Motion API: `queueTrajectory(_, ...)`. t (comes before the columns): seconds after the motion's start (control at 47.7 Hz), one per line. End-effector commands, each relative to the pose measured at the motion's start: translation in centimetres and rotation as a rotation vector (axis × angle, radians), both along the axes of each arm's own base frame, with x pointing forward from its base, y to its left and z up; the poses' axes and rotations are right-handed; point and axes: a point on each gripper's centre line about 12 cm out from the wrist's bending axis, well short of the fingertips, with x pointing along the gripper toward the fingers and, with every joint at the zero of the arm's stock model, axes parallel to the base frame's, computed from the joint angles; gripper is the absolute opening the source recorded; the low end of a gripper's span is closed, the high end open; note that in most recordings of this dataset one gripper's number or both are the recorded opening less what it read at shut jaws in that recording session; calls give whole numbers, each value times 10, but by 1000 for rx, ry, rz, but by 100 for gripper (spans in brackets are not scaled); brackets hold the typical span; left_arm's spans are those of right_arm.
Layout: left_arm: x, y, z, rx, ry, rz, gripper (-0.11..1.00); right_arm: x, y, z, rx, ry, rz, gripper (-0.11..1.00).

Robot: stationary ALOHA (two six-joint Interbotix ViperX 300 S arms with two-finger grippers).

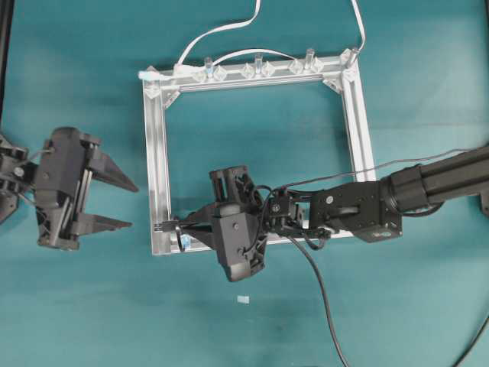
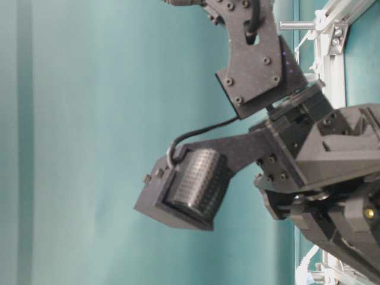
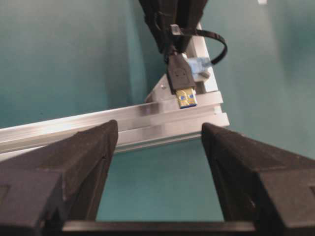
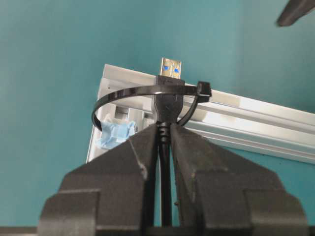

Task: Insert the wire through the string loop located on the left side.
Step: 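Move the left gripper to the USB plug emerging from the loop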

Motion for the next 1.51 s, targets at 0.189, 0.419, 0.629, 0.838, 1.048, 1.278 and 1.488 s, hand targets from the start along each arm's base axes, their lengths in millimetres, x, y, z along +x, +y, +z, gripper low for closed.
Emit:
queueTrajectory(0.189, 23, -6, -1, 1, 5, -5, 71, 6, 2, 19, -8, -51, 13, 11)
queueTrajectory(0.419, 33, -8, -7, 3, 11, -7, 72, 6, 2, 17, -10, -49, 14, 11)
queueTrajectory(0.629, 42, -13, -12, 6, 27, -19, 72, 6, 1, 18, -9, -52, 11, 11)
queueTrajectory(0.838, 52, -21, -21, 10, 45, -37, 72, 6, 2, 18, -9, -52, 12, 11)
queueTrajectory(1.048, 60, -23, -29, 14, 69, -39, 72, 6, 2, 18, -10, -52, 13, 11)
queueTrajectory(1.278, 61, -23, -30, 16, 77, -37, 64, 6, 1, 17, -11, -49, 11, 11)
queueTrajectory(1.488, 60, -23, -30, 2, 118, -22, 24, 5, 1, 16, -11, -47, 11, 11)
